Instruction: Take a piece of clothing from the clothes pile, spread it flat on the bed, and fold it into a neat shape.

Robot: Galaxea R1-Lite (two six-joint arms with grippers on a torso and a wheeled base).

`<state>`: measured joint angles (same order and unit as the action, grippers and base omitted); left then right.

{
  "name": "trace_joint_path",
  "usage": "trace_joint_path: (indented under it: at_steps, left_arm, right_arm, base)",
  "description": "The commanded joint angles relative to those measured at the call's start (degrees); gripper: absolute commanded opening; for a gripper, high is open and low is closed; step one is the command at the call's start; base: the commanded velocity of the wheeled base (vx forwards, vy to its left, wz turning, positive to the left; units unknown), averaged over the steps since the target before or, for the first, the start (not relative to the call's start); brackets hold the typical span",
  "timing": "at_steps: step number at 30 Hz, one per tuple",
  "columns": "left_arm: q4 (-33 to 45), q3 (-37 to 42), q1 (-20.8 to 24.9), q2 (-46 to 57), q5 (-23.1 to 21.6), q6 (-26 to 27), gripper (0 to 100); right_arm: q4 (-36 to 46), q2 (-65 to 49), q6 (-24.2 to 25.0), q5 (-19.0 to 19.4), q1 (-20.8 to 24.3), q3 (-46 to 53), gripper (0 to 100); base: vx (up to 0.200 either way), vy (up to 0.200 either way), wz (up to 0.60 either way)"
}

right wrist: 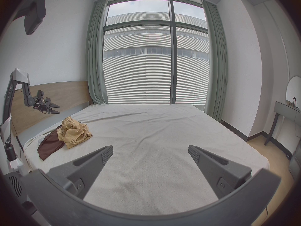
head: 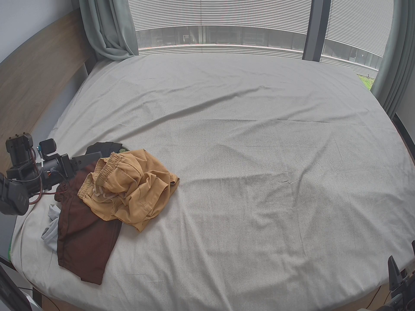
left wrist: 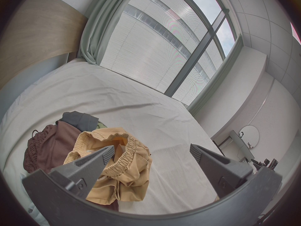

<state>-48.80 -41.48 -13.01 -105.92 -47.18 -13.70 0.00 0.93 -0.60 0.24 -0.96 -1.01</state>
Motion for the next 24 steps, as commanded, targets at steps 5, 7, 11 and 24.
trace_joint_path:
  at_steps: [5,7,11,24]
  left_arm:
    - [-0.1,-4.4,0.4,-6.8,-0.2,0.0,100]
    - [-0.2,-5.3,0.9,-8.3,-0.2,0.1,100]
    - [-0.5,-6.4,1.6,-9.7,-0.2,0.0,100]
    - [-0.7,-7.4,5.7,-11.4,-0.1,-0.1,100]
  right_arm:
    - [0.0,-0.9,0.0,0.0,0.0,0.8,100]
    - [0.0,-0.9,0.1,0.0,-0.1,0.8,100]
    - [0.0,-0.9,0.1,0.0,0.0,0.8,100]
    - [0.0,-0.9,0.1,0.0,0.0,0.8,100]
  base:
    - [0.0,0.0,0.0]
    - [0.0,0.0,0.0]
    - [0.0,0.0,0.0]
    - [0.0,0.0,0.0]
